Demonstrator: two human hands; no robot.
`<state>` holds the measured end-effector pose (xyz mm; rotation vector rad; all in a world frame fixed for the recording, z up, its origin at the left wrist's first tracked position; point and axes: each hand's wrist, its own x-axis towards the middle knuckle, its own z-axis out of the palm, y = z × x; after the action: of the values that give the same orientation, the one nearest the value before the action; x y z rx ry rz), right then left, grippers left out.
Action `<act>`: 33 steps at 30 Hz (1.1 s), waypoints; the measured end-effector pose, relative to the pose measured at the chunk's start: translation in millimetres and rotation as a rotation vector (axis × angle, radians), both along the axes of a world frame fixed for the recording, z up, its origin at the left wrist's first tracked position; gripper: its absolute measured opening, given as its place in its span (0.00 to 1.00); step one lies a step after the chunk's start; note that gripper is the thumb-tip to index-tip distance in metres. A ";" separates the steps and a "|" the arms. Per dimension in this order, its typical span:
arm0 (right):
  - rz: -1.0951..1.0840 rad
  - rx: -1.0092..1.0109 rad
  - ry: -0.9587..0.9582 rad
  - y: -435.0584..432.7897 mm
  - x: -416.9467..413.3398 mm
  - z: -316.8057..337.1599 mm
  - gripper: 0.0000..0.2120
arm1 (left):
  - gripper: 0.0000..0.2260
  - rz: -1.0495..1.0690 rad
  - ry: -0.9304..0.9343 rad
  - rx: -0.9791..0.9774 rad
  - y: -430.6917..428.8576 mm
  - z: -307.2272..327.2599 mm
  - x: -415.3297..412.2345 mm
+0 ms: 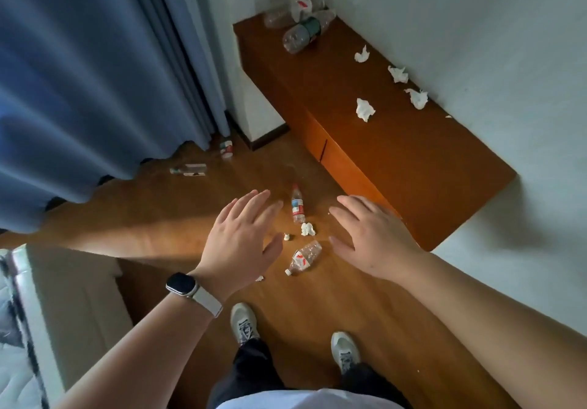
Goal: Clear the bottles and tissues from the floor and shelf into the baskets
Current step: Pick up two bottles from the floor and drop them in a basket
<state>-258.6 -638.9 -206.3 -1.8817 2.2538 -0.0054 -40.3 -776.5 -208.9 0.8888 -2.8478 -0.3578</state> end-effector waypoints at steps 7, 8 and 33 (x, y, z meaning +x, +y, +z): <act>-0.155 0.108 -0.006 -50.2 18.5 -66.8 0.26 | 0.22 -0.052 -0.083 0.127 -82.5 -75.3 -4.0; -0.164 0.109 -0.019 -53.2 17.8 -81.7 0.25 | 0.22 -0.039 -0.085 0.155 -89.0 -91.6 -6.3; 0.215 0.333 -0.135 -40.6 -69.3 -782.3 0.45 | 0.26 0.413 0.024 0.645 -136.5 -791.8 -180.5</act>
<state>-327.9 -679.4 -988.6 -1.8666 1.8241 0.2516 -220.8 -913.0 -1000.8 1.5170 -2.4397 -1.2434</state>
